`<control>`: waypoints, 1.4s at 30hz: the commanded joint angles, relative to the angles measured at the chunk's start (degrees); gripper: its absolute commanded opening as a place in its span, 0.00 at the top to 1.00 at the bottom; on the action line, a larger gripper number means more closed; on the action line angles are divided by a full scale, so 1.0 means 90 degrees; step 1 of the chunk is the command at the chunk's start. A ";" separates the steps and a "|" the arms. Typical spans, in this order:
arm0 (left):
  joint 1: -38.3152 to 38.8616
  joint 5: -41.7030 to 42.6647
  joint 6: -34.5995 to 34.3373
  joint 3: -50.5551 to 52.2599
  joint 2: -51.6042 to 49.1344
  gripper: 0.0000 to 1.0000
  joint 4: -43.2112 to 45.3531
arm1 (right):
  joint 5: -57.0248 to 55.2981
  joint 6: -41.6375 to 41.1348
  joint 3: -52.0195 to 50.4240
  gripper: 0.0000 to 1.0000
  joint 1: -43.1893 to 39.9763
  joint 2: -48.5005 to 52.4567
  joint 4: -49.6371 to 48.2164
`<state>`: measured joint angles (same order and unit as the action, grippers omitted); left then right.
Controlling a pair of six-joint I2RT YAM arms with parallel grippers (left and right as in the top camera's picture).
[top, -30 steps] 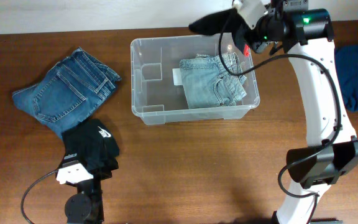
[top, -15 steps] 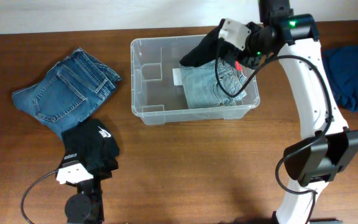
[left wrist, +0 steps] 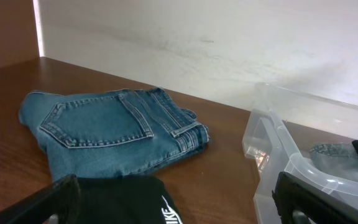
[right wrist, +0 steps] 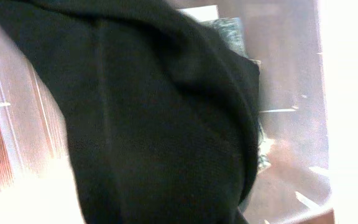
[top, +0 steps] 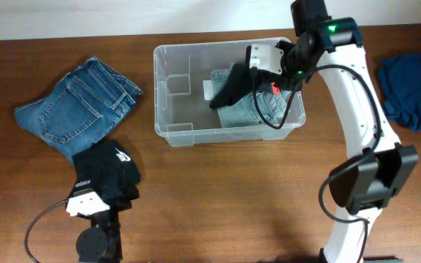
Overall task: Pack container
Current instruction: 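Carry the black clothing with the right gripper into the container, then lower the black clothing onto the jeans and open the right gripper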
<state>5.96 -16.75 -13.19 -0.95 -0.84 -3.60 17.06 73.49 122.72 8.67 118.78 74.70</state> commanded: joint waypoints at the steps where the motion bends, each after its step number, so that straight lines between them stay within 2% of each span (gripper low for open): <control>1: -0.0032 0.0000 0.0078 0.0041 0.0053 0.01 0.0015 | 0.0134 0.0333 -0.0005 0.96 0.0027 0.0296 0.0027; 7: -0.0032 0.0000 0.0075 0.0041 0.0053 0.01 0.0012 | -0.0644 0.0333 -0.0005 0.96 0.0024 0.0420 0.0457; 22: -0.0032 0.0000 0.0075 0.0041 0.0053 0.01 0.0015 | -0.1158 0.0330 -0.0005 0.96 0.0024 0.0418 0.1042; 29: -0.0032 0.0000 0.0075 0.0041 0.0056 0.01 0.0012 | -0.0967 0.0330 -0.0005 0.96 0.0032 0.0418 0.1035; 42: -0.0032 0.0000 0.0075 0.0041 0.0053 0.01 0.0012 | 0.0561 0.0328 0.0034 0.96 0.0032 0.0415 0.0641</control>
<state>5.96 -16.75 -13.21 -0.95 -0.84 -3.60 16.32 76.47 122.65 8.69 122.21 81.67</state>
